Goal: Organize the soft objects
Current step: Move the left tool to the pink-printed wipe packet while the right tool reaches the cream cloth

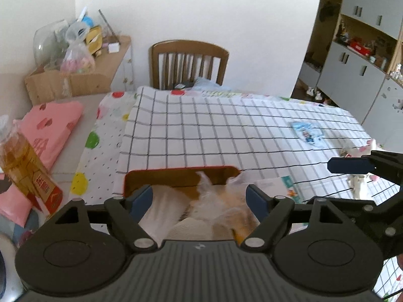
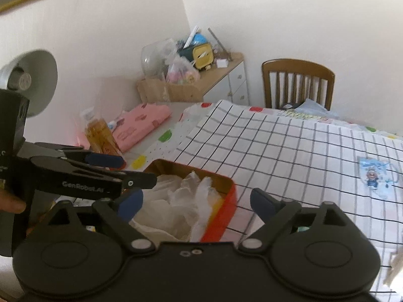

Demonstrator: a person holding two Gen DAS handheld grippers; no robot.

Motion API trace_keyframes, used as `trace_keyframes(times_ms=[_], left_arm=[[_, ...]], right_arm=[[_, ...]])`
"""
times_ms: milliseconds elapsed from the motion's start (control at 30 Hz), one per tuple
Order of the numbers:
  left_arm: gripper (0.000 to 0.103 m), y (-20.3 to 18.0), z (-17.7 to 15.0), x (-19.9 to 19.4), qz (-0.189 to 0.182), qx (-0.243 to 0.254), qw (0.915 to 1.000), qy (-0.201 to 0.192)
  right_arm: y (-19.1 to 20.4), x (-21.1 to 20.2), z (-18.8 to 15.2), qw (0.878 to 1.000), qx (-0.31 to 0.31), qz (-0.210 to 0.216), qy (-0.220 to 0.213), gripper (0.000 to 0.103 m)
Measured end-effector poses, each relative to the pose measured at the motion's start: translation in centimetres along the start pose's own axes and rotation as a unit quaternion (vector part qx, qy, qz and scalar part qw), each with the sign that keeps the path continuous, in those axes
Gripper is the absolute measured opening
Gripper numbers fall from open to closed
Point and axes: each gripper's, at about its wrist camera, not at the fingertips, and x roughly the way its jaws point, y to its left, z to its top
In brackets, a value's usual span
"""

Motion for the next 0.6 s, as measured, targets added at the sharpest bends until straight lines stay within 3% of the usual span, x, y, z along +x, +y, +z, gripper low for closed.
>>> trace_keyframes(times_ms=[267,400,600], left_arm=[[0.088,-4.0,0.8,-0.7,-0.022,0.006,0.9997,-0.012],[0.099,-6.3,1.0,-0.7,-0.03,0.015,0.9991,-0.027],[0.101,-9.8,1.2,0.0,-0.051,0.015,0.9978,-0.039]], right_arm=[[-3.8,-4.2,-1.2,0.999,0.017,-0.018,-0.032,0.097],[-5.9,-6.0,-2.1,0.998,0.022,-0.031,-0.041,0.098],[-8.8,-8.5,-3.6,0.997,0.026,-0.052,-0.05,0.1]])
